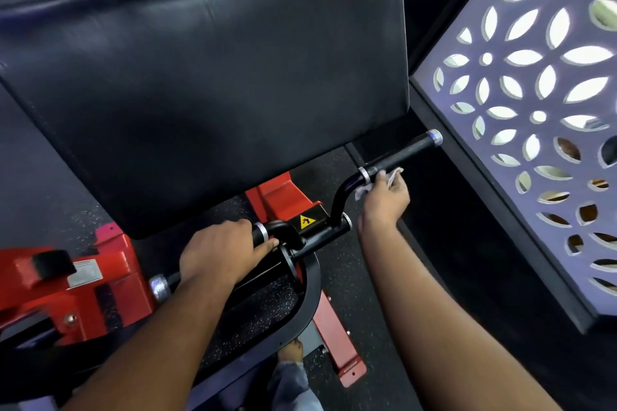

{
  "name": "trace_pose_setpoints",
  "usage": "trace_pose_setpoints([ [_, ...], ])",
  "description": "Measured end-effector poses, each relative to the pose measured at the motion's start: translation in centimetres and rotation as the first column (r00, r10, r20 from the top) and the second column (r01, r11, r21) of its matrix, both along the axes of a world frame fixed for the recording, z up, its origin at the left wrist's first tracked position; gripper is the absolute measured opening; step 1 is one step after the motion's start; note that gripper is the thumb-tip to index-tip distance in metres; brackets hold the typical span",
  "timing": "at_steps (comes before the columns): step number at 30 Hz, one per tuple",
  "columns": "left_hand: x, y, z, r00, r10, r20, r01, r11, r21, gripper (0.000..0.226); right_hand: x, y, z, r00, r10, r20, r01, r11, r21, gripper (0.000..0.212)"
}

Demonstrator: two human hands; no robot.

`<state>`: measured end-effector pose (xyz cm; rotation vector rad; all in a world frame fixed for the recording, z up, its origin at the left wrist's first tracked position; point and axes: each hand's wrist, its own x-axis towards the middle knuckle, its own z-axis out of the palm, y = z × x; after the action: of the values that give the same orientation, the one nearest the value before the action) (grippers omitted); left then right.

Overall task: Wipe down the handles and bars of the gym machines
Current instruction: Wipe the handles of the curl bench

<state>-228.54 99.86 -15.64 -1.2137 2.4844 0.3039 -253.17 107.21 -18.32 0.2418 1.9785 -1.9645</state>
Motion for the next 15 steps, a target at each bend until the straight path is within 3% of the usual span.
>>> trace_pose_setpoints([
  [2,0.0,0.1,0.0,1.0,0.001,-0.003,-0.001,1.0,-0.001,0.065,0.6,1.3,0.2,0.997,-0.008,-0.073,0.012,0.998,0.056,0.021],
  [4,0.0,0.1,0.0,1.0,0.002,-0.013,-0.002,1.0,-0.008,0.065,-1.1,2.1,0.7,0.944,0.015,-0.328,0.039,0.987,0.155,0.03],
  [6,0.1,0.0,0.0,1.0,0.005,-0.015,-0.005,1.0,-0.01,0.064,-5.0,2.4,0.5,0.749,0.286,-0.598,-0.019,0.911,0.412,0.046],
  [7,0.1,0.0,0.0,1.0,0.006,-0.011,-0.006,1.0,-0.009,0.064,-7.1,2.5,0.3,0.62,0.487,-0.615,-0.064,0.813,0.579,0.051],
  [9,0.0,0.1,0.0,1.0,0.001,-0.003,-0.001,1.0,-0.005,0.065,-10.2,2.9,-0.3,0.368,0.781,-0.504,-0.097,0.571,0.815,0.052],
  [10,0.0,0.1,0.0,1.0,0.001,-0.003,-0.001,1.0,-0.004,0.065,-10.8,3.1,-0.8,0.273,0.841,-0.467,-0.089,0.505,0.859,0.048],
  [12,0.0,0.2,0.0,1.0,0.0,-0.004,0.0,1.0,-0.007,0.066,-9.9,3.7,-1.3,0.106,0.886,-0.451,-0.119,0.462,0.879,0.039],
  [15,0.0,0.0,-0.1,1.0,-0.006,-0.002,0.006,1.0,-0.02,0.066,-8.6,5.2,-1.9,-0.224,0.913,-0.341,-0.1,0.326,0.94,0.039],
])
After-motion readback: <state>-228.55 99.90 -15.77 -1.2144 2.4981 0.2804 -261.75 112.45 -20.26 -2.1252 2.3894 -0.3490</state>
